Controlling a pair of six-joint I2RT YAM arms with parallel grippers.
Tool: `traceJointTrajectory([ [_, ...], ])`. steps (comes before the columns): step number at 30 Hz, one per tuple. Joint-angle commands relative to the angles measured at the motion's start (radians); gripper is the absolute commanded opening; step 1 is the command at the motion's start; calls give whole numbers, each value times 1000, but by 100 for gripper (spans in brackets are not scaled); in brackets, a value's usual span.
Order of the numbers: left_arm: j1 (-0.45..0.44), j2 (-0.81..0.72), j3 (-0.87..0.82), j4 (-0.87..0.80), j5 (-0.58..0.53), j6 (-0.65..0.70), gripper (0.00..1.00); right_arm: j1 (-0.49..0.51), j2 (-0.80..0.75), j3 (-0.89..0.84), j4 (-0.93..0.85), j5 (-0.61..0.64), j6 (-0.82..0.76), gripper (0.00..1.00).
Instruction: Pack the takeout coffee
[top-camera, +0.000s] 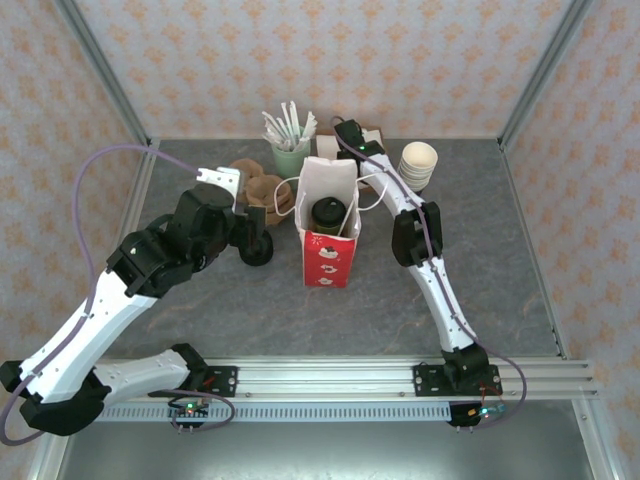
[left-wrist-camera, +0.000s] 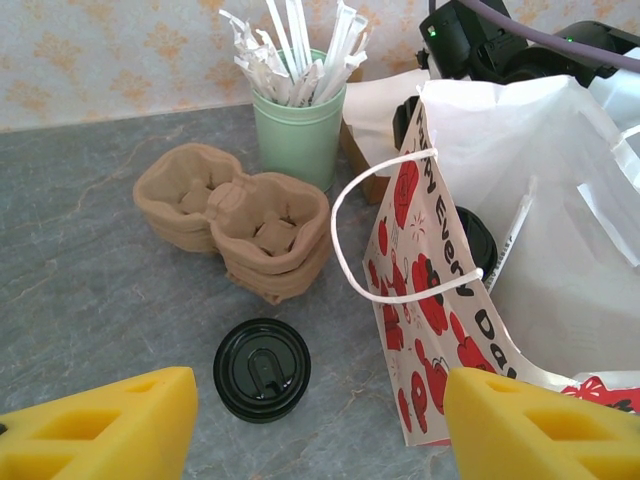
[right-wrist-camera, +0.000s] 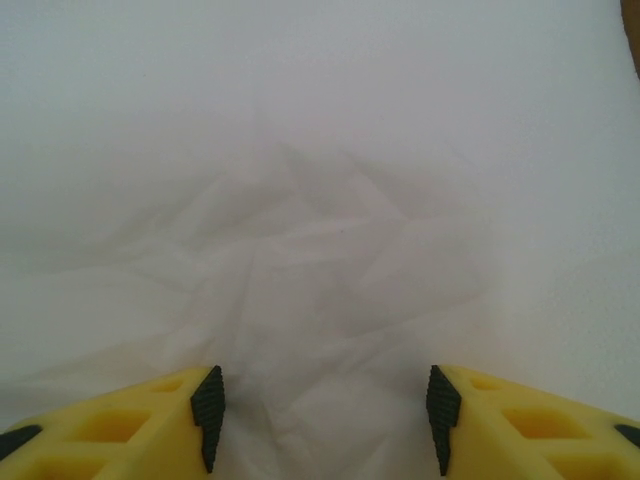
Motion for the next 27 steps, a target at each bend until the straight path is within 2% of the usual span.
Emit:
traceJointTrajectory([
  [1, 7, -15, -8, -6, -32, 2, 67, 0, 11, 33, 6, 32, -4, 50],
  [5, 7, -15, -9, -12, -32, 5, 67, 0, 6, 33, 7, 28, -4, 35],
  [12, 7, -22, -17, -13, -33, 7, 67, 0, -1, 34, 12, 21, -4, 25],
  [17, 6, -23, -16, -18, -31, 6, 67, 0, -11, 33, 16, 9, -6, 12],
  [22, 7, -25, -14, -24, -37, 7, 67, 1, -22, 33, 21, 3, -3, 6],
  [24, 7, -25, -14, -26, -38, 5, 67, 0, -30, 30, 23, -4, 0, 1],
  [27, 7, -24, -15, -27, -37, 4, 67, 0, -42, 28, 25, -8, 1, 0],
])
